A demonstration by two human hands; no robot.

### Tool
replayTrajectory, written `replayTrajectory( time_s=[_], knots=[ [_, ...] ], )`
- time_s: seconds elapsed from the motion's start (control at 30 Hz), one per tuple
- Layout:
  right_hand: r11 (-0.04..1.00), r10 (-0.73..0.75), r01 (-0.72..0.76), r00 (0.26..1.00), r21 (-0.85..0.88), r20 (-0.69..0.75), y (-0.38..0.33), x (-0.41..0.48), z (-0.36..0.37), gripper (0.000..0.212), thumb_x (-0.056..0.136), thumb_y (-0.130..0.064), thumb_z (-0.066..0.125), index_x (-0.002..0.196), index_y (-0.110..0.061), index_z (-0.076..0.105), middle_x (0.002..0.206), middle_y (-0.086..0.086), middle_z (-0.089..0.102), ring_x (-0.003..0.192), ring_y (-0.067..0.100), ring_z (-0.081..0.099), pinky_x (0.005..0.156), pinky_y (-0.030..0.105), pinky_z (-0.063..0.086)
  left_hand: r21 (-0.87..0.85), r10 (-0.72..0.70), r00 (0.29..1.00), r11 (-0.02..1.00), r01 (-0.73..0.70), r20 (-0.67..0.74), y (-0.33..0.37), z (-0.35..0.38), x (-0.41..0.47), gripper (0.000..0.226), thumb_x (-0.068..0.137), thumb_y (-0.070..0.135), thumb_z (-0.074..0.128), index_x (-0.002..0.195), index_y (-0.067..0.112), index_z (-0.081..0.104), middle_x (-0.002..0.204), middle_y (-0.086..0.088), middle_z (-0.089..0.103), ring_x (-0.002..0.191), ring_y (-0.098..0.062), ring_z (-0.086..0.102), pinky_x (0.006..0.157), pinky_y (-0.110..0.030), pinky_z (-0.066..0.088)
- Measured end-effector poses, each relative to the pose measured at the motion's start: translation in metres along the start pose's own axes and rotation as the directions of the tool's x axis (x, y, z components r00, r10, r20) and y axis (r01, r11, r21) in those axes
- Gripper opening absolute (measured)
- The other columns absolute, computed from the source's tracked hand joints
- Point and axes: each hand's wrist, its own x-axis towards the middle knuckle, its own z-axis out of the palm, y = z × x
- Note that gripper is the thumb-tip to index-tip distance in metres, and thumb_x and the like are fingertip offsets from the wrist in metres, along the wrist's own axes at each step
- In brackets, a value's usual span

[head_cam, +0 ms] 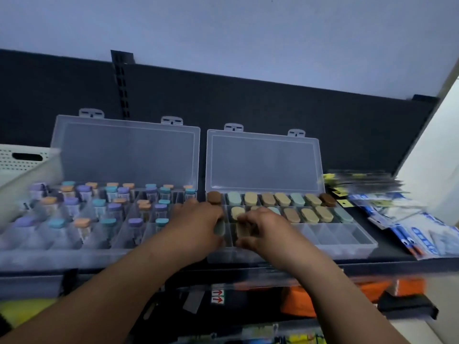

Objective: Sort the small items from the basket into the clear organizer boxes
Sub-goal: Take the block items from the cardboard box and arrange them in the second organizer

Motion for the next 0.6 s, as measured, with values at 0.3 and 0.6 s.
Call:
replayTrajectory(
  time_s=[0.3, 0.6],
  knots=[
    [0.998, -0.042, 0.042, 0.999, -0.055, 0.013, -0.006, 0.004, -0.01, 0.042, 0.088, -0.037, 0.066, 0.127, -0.023, 0.057, 0.119, 0.0, 0.05, 0.105, 0.017, 0.053, 0.09, 0.03, 0.045, 0.125, -0.055, 0.998, 0.991, 0.05, 0.034, 0.011, -0.01, -0.012, 0.015, 0.087, 0.036, 0.057, 0.087, 0.029, 0.043, 0.113, -0.001, 0.053, 0.117, -0.026, 0.038, 0.094, -0.04, 0.029],
    [0.966, -0.212, 0.188, 0.969, -0.177, -0.126, -0.069, 0.015, -0.003, 0.057, 0.095, -0.047, 0.05, 0.147, -0.027, 0.034, 0.154, 0.0, 0.03, 0.141, 0.022, 0.023, 0.115, 0.036, 0.021, 0.103, -0.178, 0.943, 0.971, 0.214, -0.28, -0.047, -0.034, -0.055, 0.072, 0.09, 0.058, 0.047, 0.149, 0.029, 0.018, 0.159, 0.0, 0.011, 0.145, -0.022, 0.01, 0.116, -0.04, 0.014]
  ],
)
